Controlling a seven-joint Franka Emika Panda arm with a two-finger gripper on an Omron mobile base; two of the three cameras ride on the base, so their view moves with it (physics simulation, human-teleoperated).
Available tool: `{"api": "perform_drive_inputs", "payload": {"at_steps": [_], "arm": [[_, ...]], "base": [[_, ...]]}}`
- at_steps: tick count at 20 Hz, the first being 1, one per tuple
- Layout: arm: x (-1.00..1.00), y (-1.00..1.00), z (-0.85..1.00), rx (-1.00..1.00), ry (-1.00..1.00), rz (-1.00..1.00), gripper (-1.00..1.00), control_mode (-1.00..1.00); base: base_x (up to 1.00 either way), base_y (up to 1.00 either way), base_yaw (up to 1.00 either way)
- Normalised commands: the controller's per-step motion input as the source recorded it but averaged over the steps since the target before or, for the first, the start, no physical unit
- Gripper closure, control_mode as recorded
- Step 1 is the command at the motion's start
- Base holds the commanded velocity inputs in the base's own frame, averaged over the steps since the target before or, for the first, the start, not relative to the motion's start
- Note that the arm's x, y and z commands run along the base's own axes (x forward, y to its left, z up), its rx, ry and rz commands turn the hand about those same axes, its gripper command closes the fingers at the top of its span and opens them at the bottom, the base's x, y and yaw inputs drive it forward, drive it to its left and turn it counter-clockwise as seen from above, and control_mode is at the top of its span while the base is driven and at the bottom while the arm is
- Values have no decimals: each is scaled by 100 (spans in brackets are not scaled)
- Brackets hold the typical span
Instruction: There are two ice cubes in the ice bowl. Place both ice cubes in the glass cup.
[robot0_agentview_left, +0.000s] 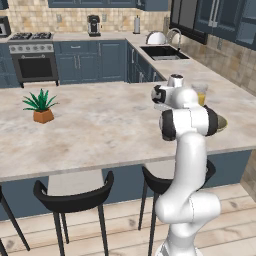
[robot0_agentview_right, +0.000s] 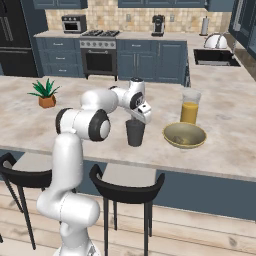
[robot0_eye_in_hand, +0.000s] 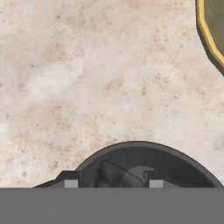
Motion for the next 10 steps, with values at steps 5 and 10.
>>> {"api": "perform_drive_inputs", "payload": {"at_steps": [5, 10], "arm": [[-6, 0, -13, 0, 0, 0, 100, -100], [-20, 0, 0, 0, 0, 0, -100, -100]], "base": [[0, 0, 0], [0, 0, 0]]}}
